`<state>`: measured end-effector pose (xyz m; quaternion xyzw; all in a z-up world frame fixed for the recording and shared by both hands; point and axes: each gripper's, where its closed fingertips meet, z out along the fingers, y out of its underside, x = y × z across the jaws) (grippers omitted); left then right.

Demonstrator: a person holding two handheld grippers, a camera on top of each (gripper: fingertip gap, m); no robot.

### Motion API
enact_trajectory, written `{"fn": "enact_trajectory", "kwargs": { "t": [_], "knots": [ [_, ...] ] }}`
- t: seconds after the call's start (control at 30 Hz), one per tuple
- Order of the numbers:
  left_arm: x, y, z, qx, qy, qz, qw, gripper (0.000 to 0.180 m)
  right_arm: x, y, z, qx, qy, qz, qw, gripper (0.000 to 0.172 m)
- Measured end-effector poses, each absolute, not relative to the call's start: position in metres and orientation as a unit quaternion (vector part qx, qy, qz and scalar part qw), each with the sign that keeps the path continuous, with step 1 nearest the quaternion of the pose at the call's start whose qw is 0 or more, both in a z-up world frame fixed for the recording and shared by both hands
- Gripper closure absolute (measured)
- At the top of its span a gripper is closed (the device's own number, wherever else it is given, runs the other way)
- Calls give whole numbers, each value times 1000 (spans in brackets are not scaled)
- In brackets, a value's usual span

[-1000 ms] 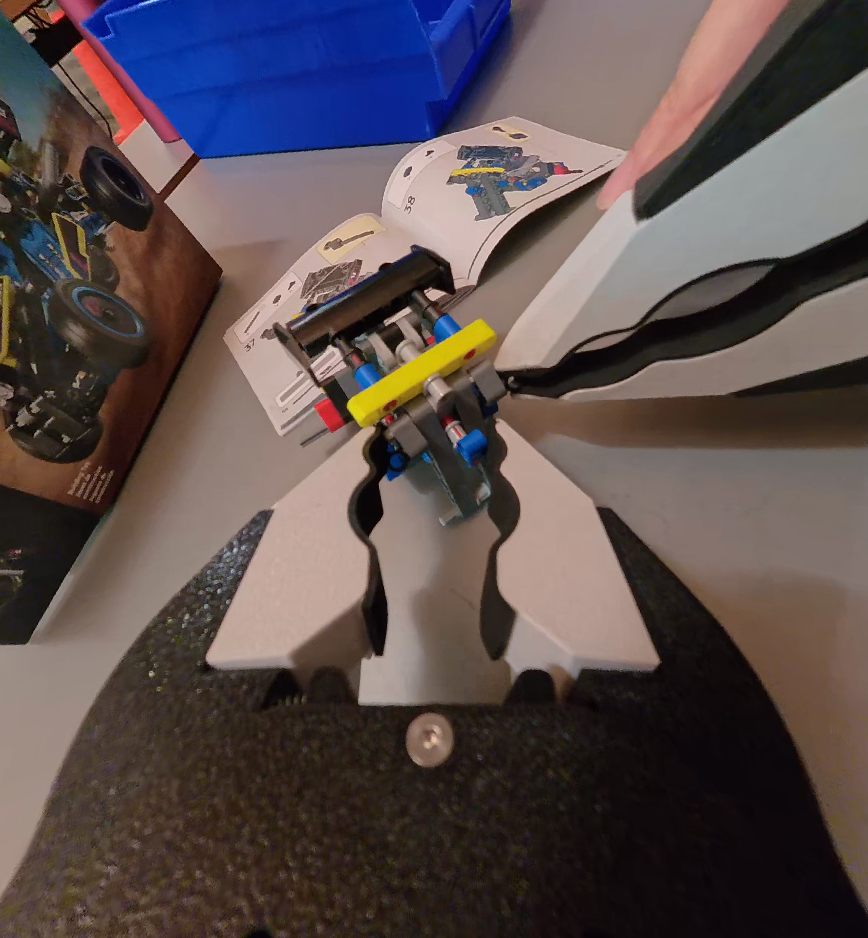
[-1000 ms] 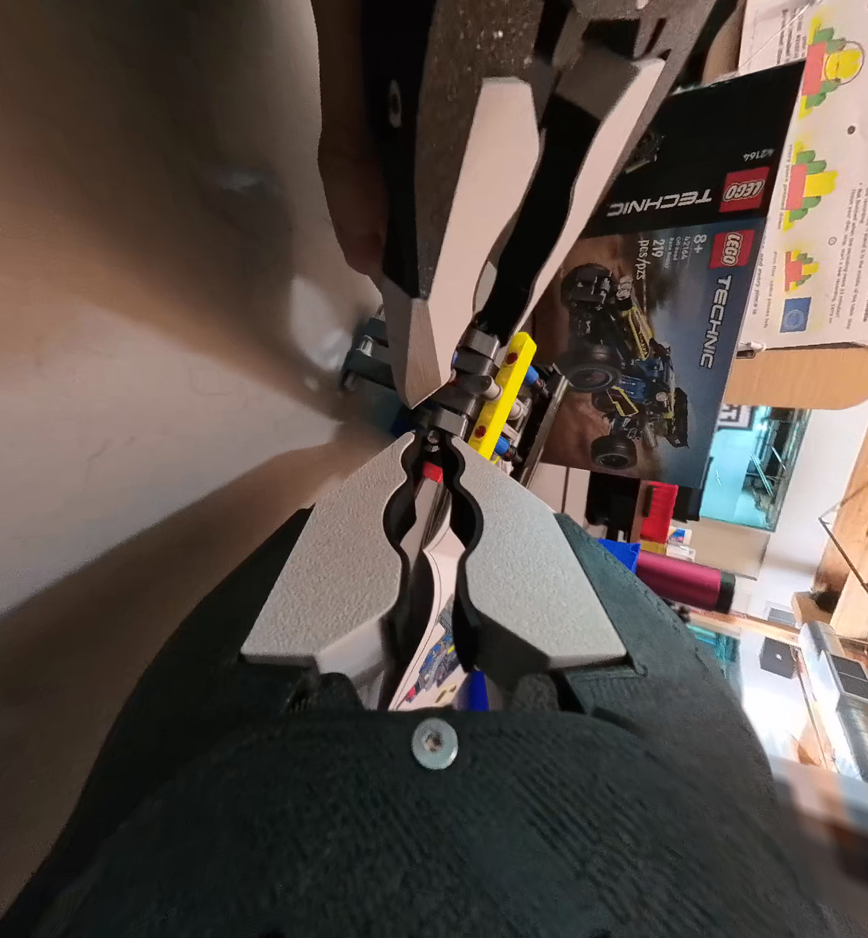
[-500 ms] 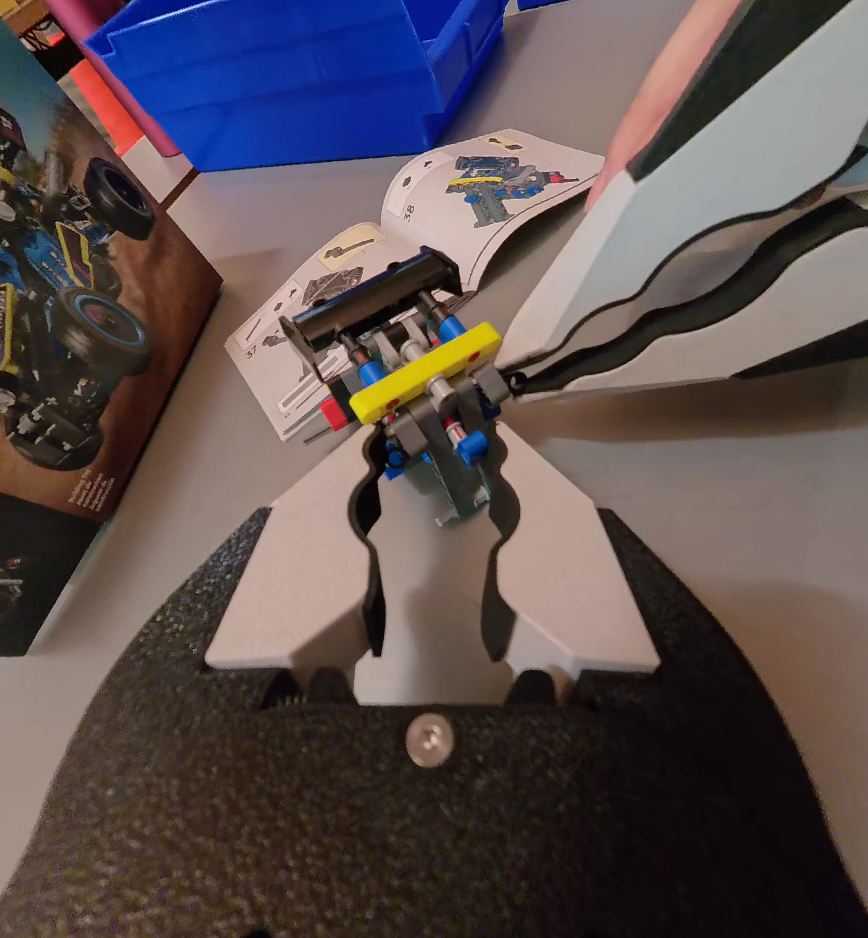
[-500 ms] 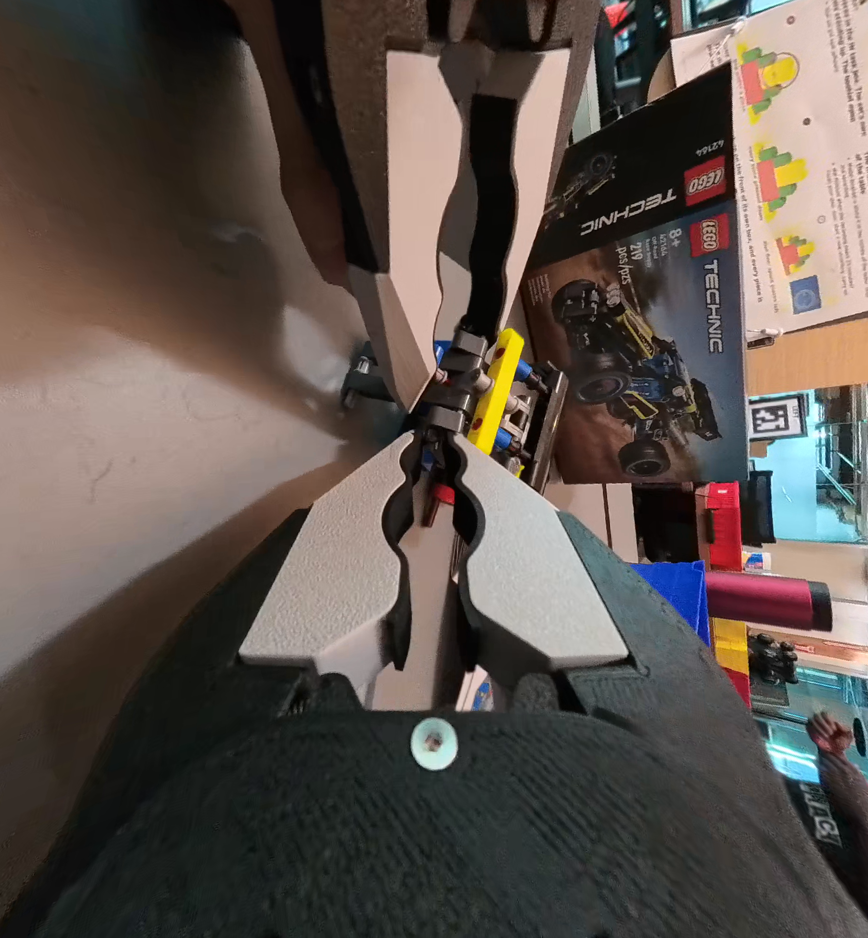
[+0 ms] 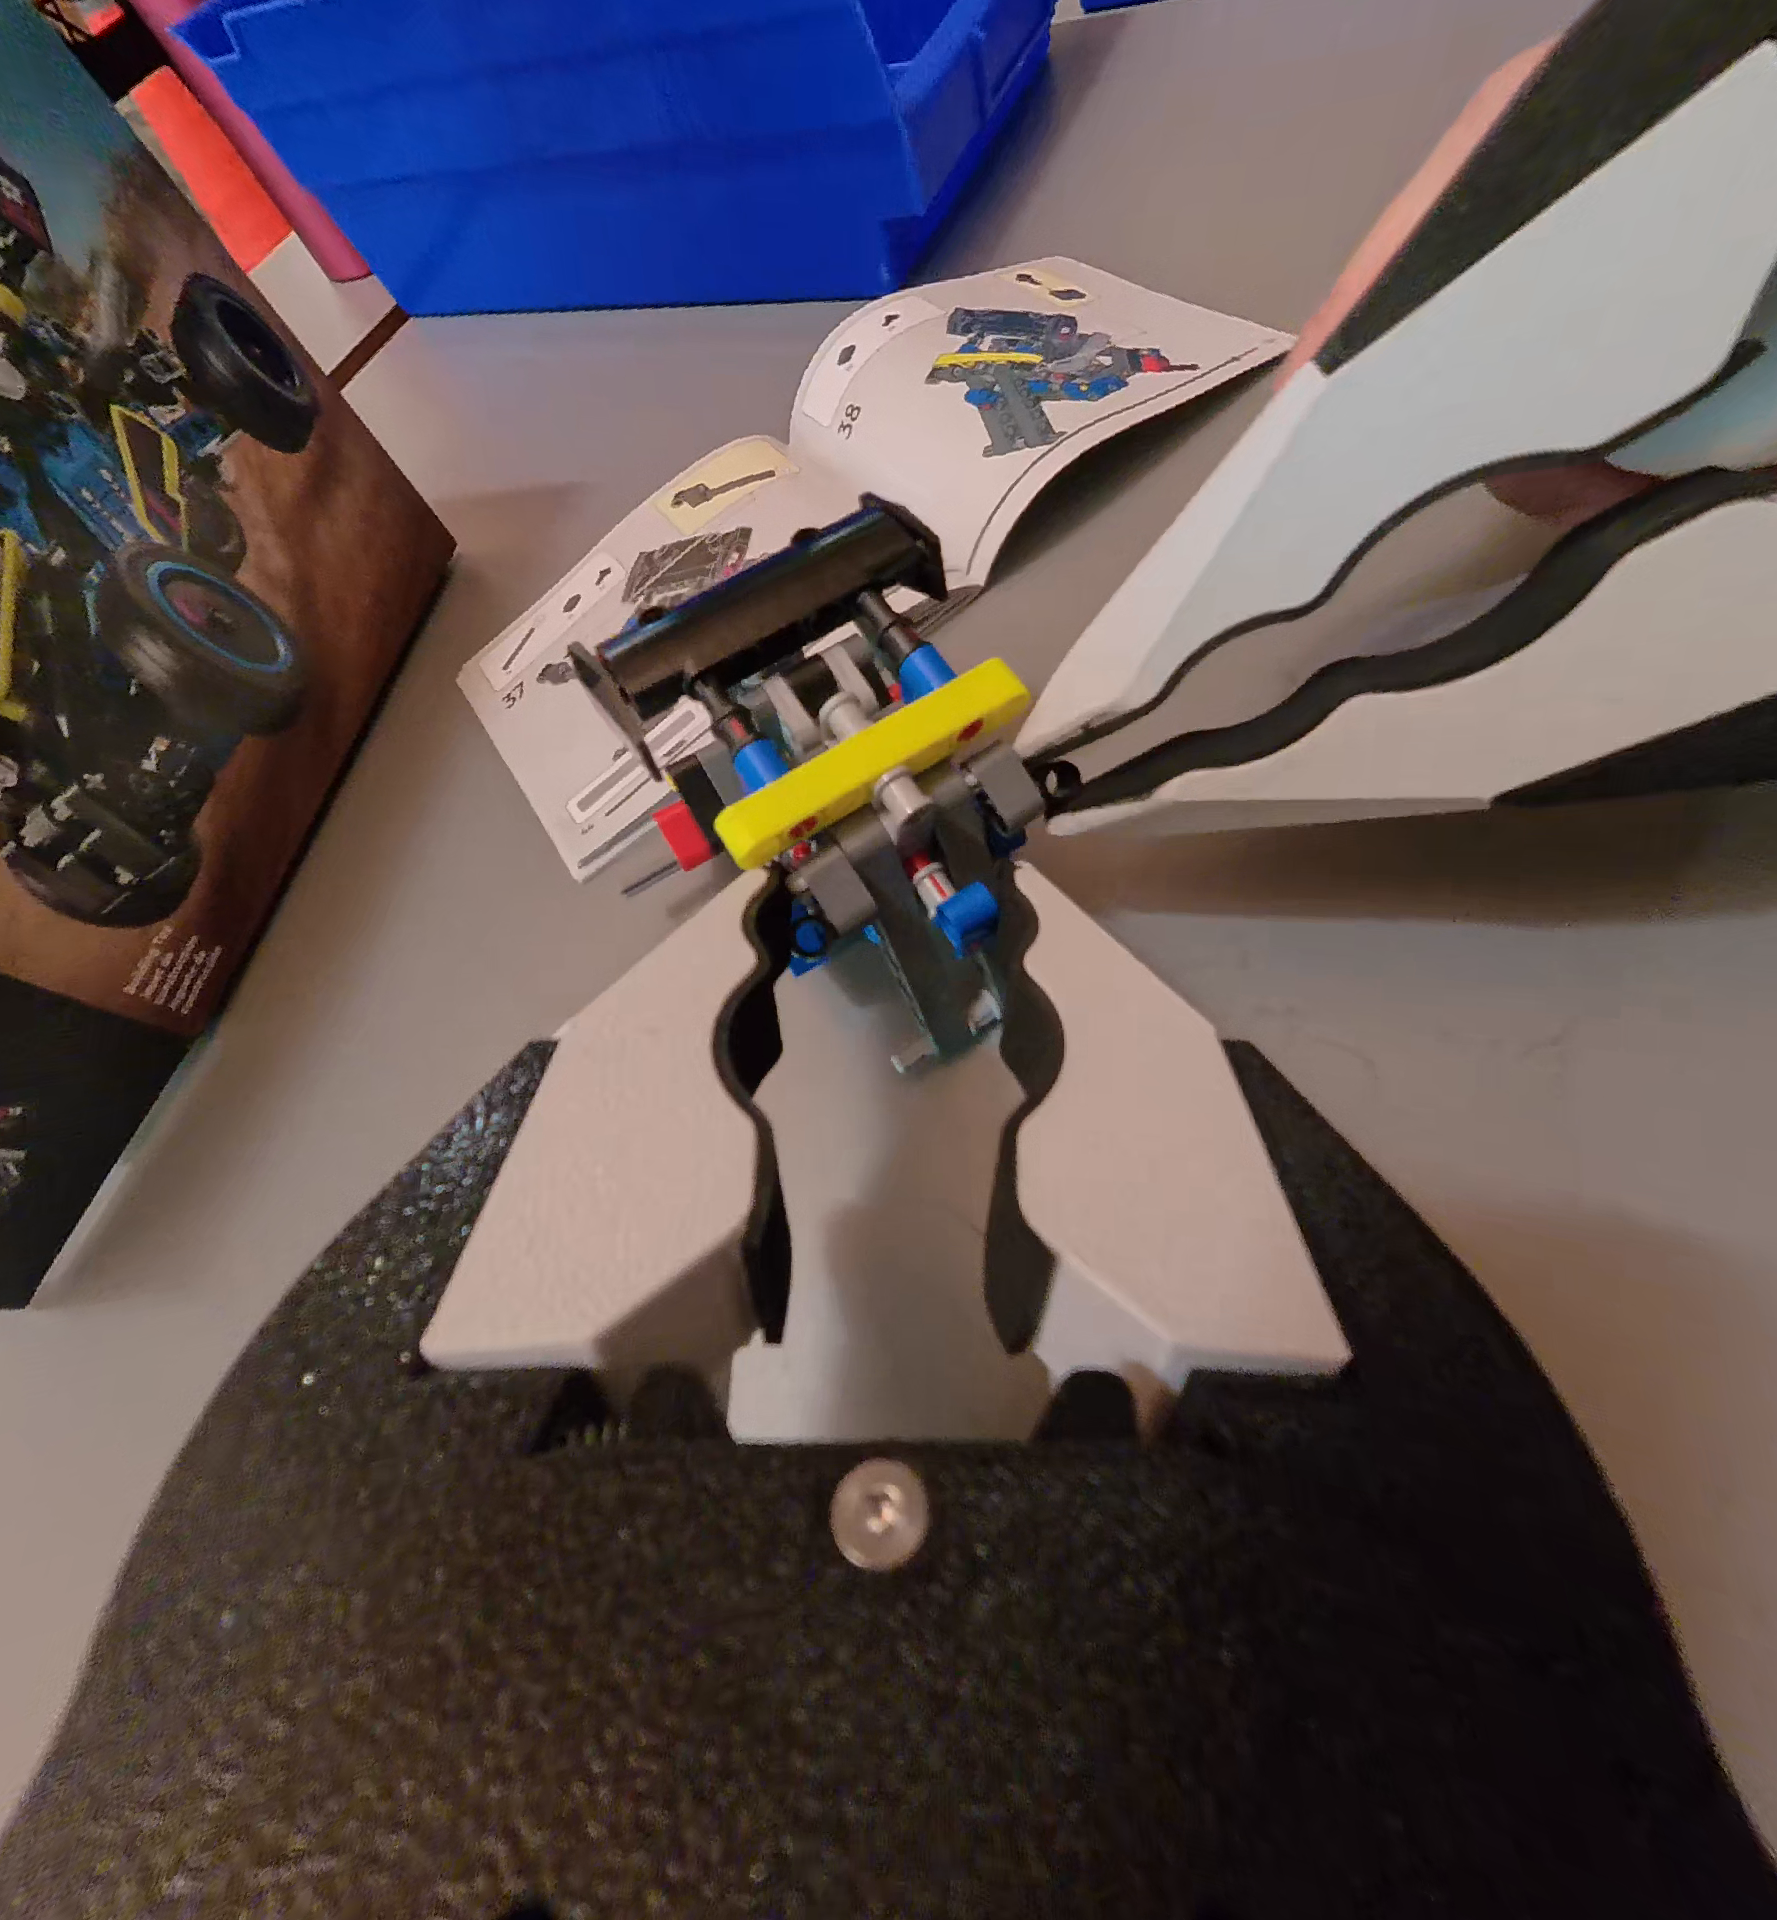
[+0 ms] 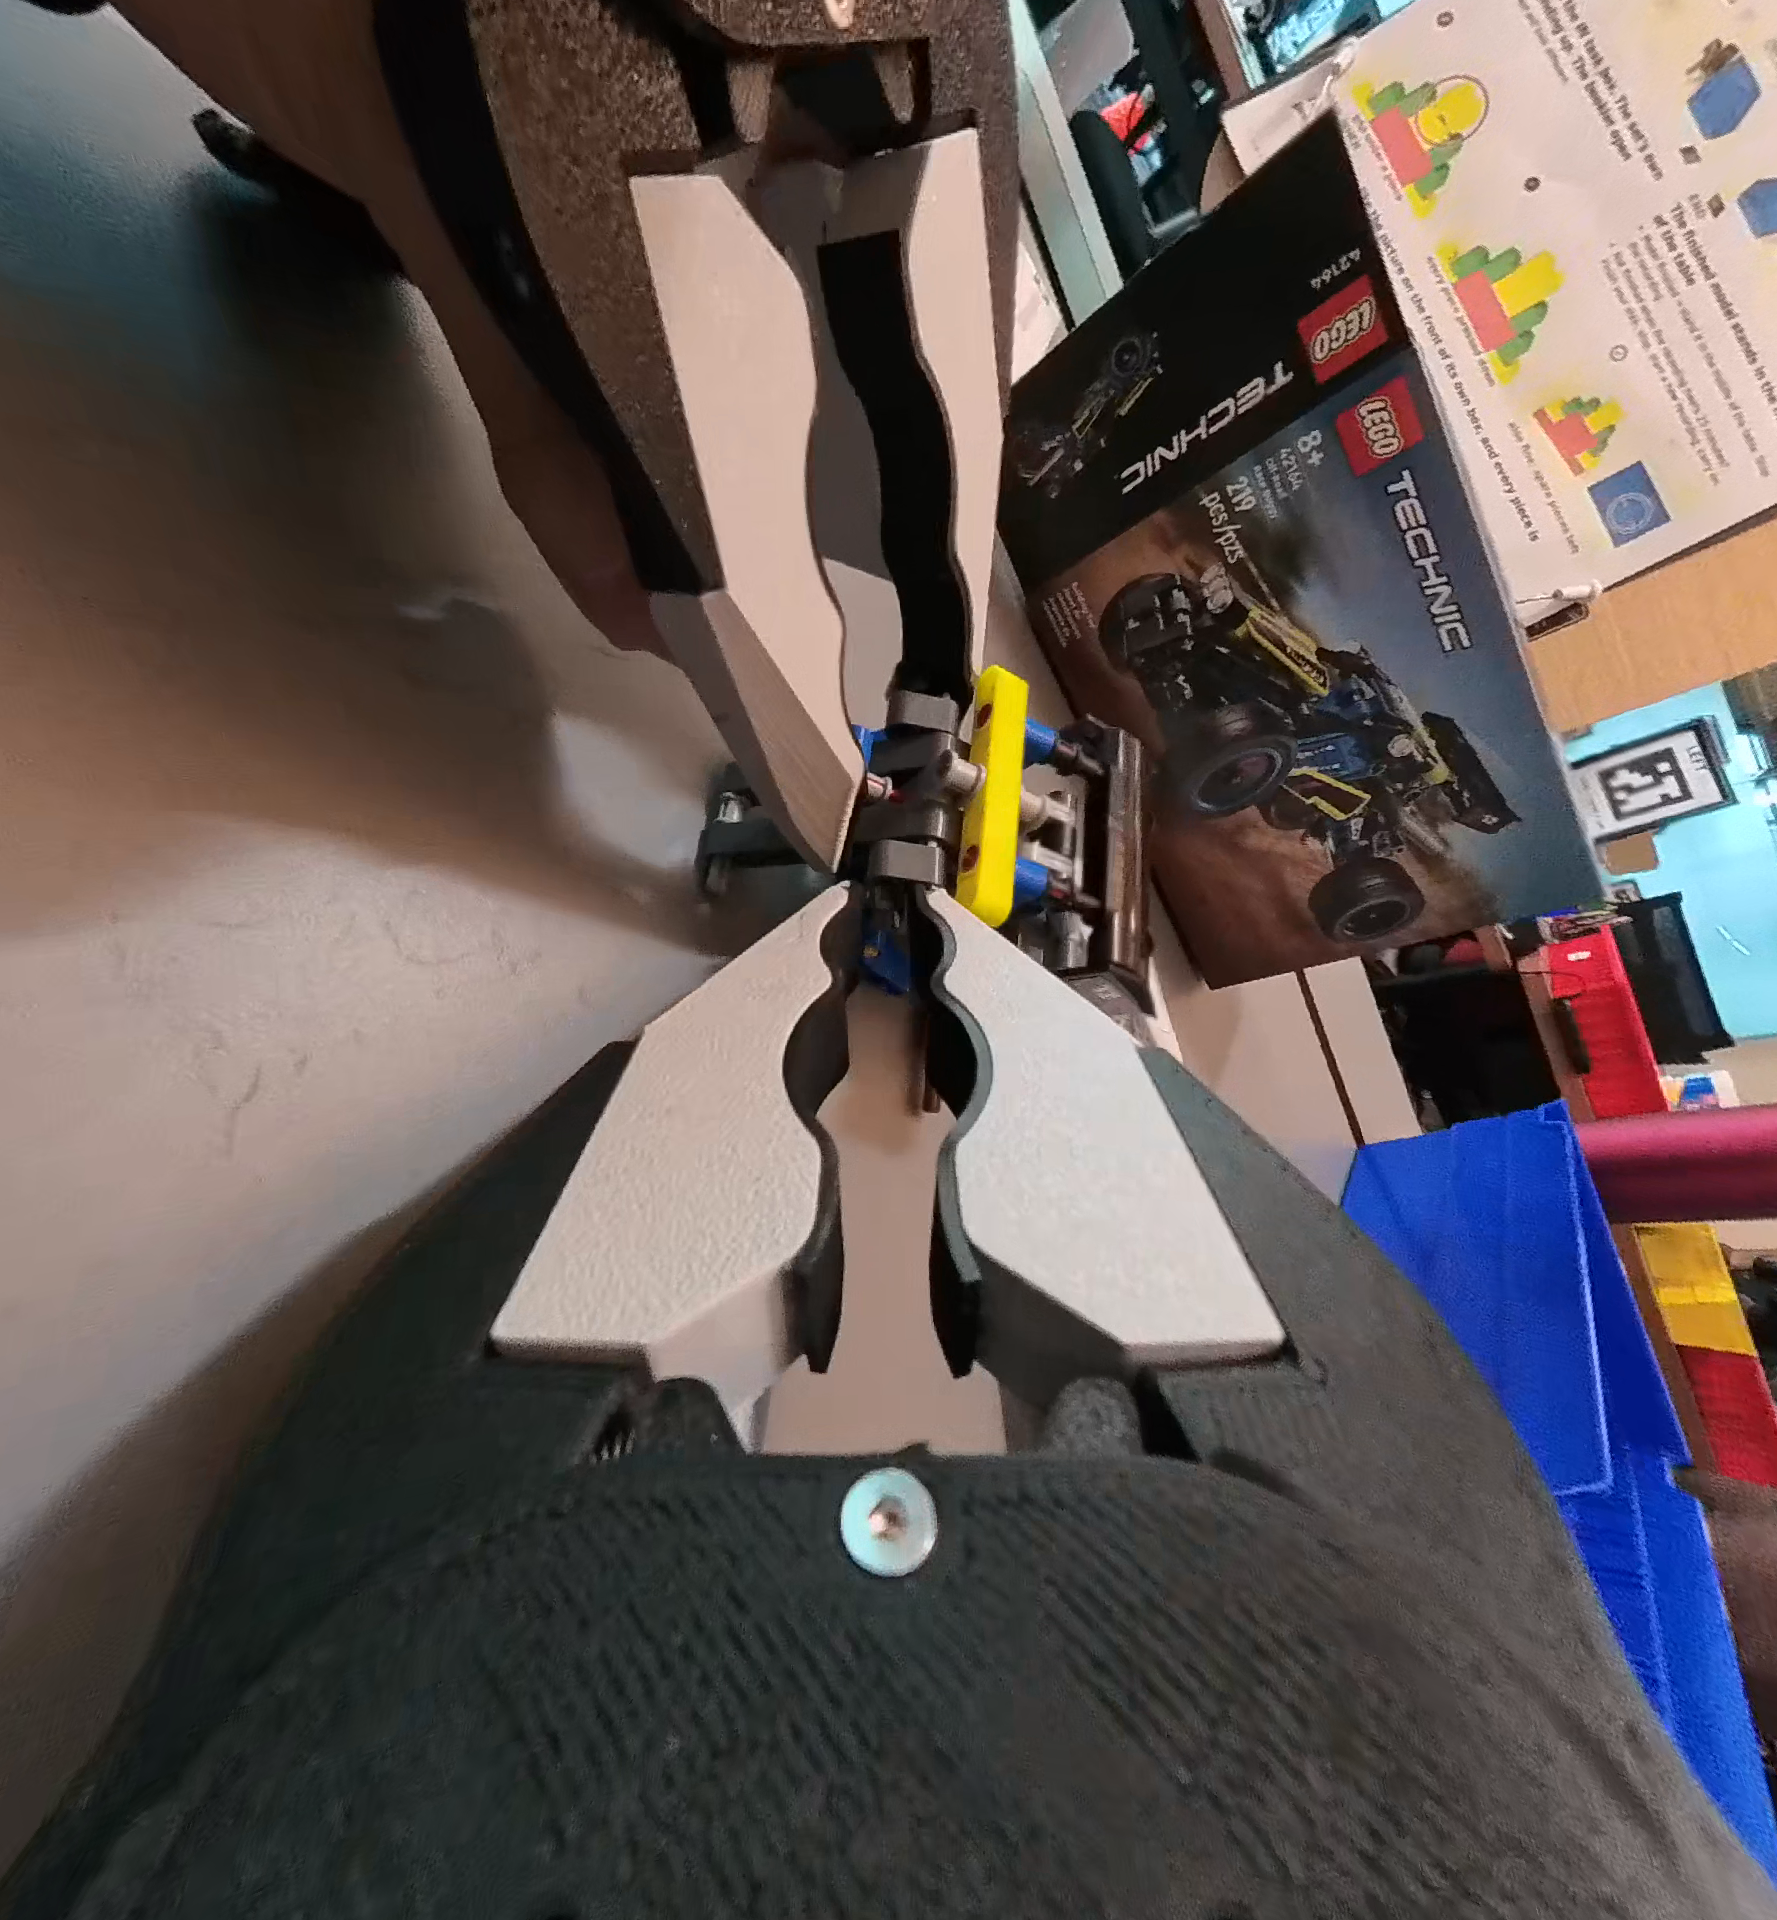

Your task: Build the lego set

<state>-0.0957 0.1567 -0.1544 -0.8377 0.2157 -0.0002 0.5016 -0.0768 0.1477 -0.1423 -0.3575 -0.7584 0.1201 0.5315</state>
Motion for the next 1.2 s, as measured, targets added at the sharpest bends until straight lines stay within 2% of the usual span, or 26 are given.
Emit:
{"fn": "enact_trajectory", "kwargs": {
  "t": [0.33, 0.6, 0.67, 0.73, 0.83, 0.93, 1.03, 1.2],
  "knots": [
    [-96, 155, -155, -845, 217, 14, 489, 144, -80, 149, -145, -293, -779, -5, 555, 168],
    [-95, 154, -155, -840, 217, -20, 498, 143, -77, 148, -140, -323, -757, 68, 564, 163],
    [-98, 151, -153, -838, 223, -23, 498, 140, -75, 150, -137, -302, -752, 46, 584, 153],
    [-105, 146, -147, -830, 245, -11, 501, 131, -76, 154, -132, -274, -743, 7, 610, 132],
    [-121, 137, -133, -799, 296, 58, 521, 126, -77, 153, -131, -242, -743, -29, 623, 120],
    [-128, 136, -120, -730, 396, 184, 526, 128, -81, 155, -131, -228, -743, -41, 628, 113],
    [-128, 147, -125, -661, 491, 272, 497, 128, -83, 163, -134, -238, -748, -46, 618, 119],
    [-114, 159, -135, -620, 556, 253, 492, 137, -86, 163, -135, -243, -756, -35, 606, 137]
  ]
}}
